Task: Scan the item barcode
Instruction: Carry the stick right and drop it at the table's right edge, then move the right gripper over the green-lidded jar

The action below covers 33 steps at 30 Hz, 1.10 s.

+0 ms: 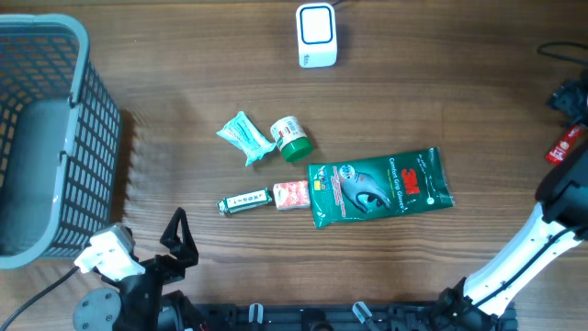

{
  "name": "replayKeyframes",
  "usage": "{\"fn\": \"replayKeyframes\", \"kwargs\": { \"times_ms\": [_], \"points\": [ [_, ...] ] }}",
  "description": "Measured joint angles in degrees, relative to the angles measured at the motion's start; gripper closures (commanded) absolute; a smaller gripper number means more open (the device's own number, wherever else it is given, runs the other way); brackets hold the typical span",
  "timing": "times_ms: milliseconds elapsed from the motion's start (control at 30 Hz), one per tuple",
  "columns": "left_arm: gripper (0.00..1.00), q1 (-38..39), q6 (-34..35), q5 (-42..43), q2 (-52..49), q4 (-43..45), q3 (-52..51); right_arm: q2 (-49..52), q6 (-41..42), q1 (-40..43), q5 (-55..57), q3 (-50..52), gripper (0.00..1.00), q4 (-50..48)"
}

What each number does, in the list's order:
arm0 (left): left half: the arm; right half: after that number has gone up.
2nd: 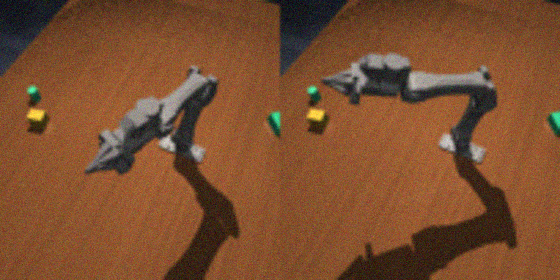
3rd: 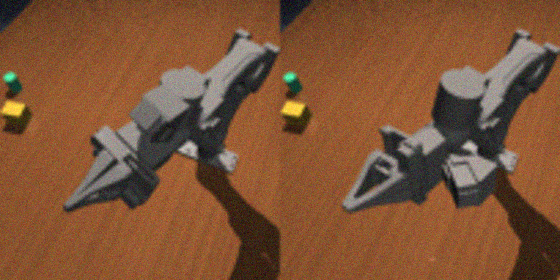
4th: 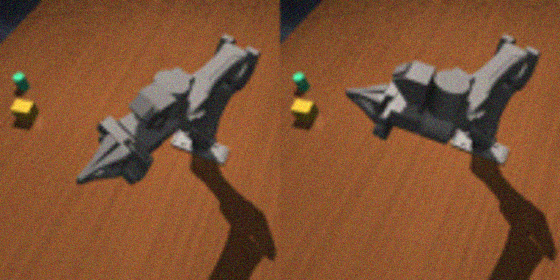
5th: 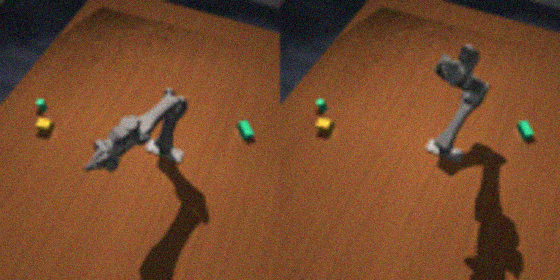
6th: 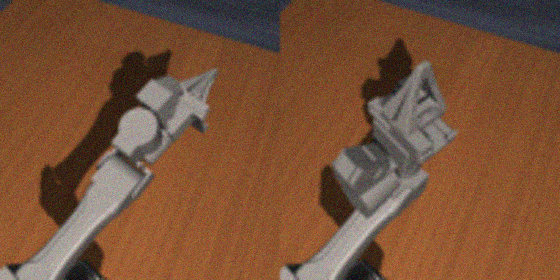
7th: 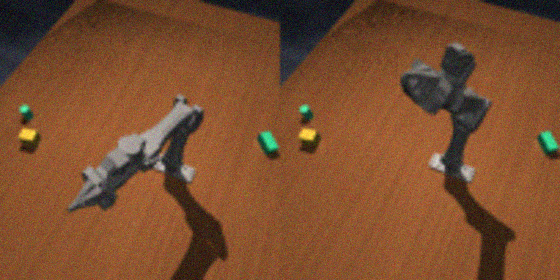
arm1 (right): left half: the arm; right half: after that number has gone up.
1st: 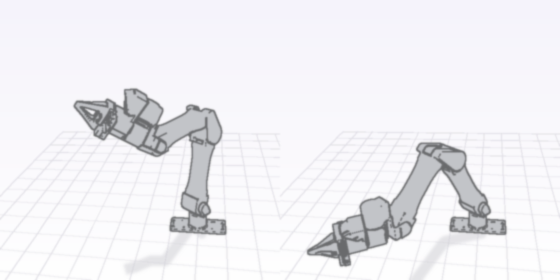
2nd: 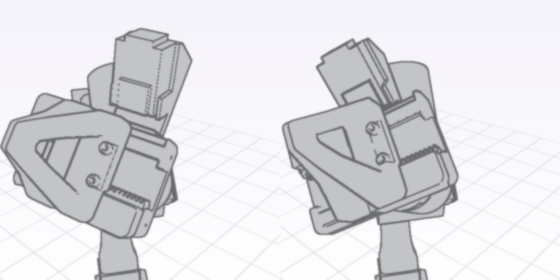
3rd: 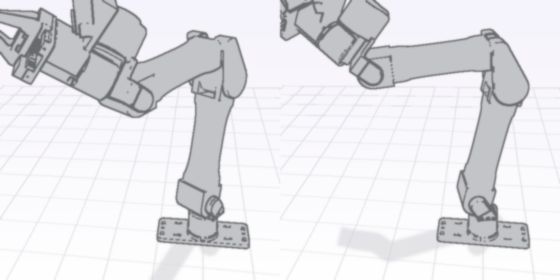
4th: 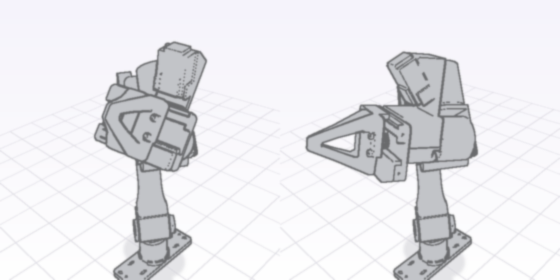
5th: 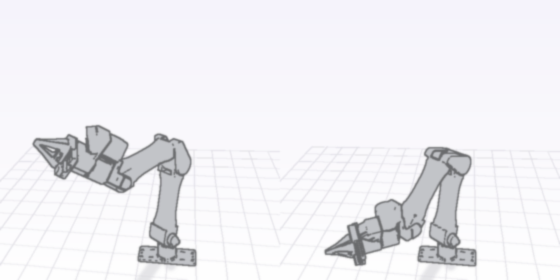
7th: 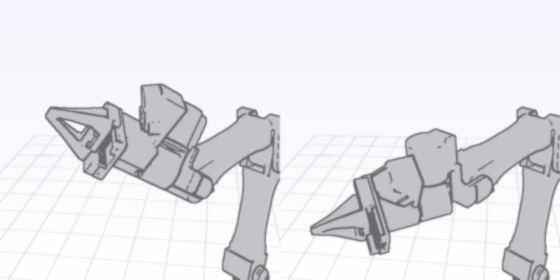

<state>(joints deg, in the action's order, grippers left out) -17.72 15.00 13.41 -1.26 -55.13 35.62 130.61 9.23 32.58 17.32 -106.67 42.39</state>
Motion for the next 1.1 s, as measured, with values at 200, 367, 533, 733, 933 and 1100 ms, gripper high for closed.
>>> {"fn": "replayKeyframes", "kwargs": {
  "times_ms": [200,367,533,733,933,1100],
  "points": [
    [0.00,0.00,0.00,0.00,0.00,0.00,0.00,-12.46,0.85,-7.69,-23.54,-2.34,0.00,2.49],
    [0.00,0.00,0.00,0.00,0.00,-0.02,0.00,-18.91,4.68,-19.45,-54.25,-4.46,0.01,4.24],
    [0.00,0.00,0.00,0.00,0.00,0.00,0.00,-16.02,4.83,-36.35,-60.78,-3.91,0.00,9.07],
    [0.00,0.00,-0.02,0.00,0.00,0.02,0.00,-15.26,2.45,-59.47,-36.41,-3.39,0.00,17.44],
    [0.00,0.00,-0.02,0.00,0.00,0.00,0.00,-15.26,3.15,-71.17,-16.22,-3.39,0.00,20.90],
    [0.00,0.00,0.00,0.00,0.00,0.00,0.00,-15.26,7.06,-70.99,-14.14,-2.54,0.00,23.98]
  ]
}}
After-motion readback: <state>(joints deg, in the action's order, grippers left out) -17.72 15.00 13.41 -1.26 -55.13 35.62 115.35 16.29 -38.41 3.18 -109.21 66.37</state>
